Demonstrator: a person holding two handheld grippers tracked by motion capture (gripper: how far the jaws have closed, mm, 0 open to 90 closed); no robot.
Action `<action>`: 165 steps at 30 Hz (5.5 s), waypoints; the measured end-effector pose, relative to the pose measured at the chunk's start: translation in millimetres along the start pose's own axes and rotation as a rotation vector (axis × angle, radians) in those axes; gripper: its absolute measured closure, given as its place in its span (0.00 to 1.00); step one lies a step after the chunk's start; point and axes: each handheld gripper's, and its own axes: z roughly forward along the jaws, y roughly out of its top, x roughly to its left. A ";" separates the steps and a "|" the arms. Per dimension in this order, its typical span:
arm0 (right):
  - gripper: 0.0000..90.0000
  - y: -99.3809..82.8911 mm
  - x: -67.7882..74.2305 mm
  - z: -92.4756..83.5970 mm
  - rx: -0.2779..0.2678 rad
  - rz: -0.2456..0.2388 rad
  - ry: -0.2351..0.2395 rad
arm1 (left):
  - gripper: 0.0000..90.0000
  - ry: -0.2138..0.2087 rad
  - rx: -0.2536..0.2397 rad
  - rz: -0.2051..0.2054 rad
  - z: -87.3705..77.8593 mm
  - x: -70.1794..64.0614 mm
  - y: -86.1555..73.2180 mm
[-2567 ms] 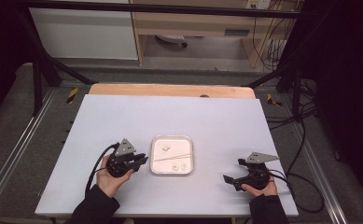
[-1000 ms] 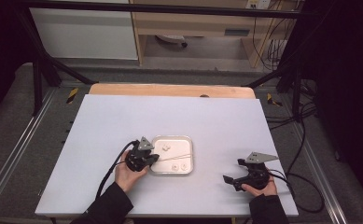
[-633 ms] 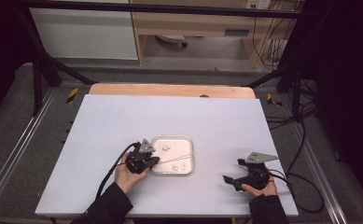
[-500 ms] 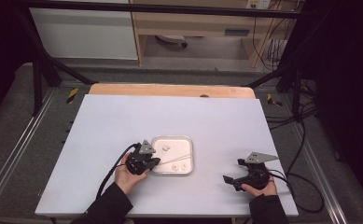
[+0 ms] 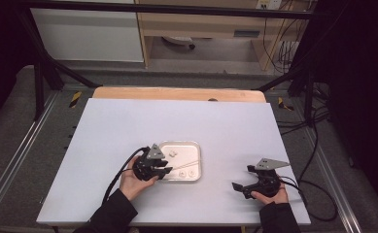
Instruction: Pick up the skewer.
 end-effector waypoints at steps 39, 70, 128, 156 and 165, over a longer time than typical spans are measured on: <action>0.02 -0.1 0.0 0.8 0.007 -0.006 0.005 | 0.99 -0.039 0.021 0.070 22.9 -2.7 1.9; 0.01 5.0 6.8 4.4 0.021 -0.050 -0.017 | 0.99 -0.048 -0.026 0.044 -3.1 -5.4 1.4; 0.27 42.7 63.3 20.5 0.119 -0.682 -0.201 | 0.99 -0.087 0.077 0.217 2.2 -49.3 54.4; 0.64 49.5 78.4 31.0 0.152 -1.026 -0.211 | 0.99 -0.142 0.130 0.291 22.7 -73.5 77.2; 0.79 46.9 79.9 35.0 0.167 -1.115 -0.203 | 0.99 -0.153 0.139 0.311 24.4 -77.2 78.3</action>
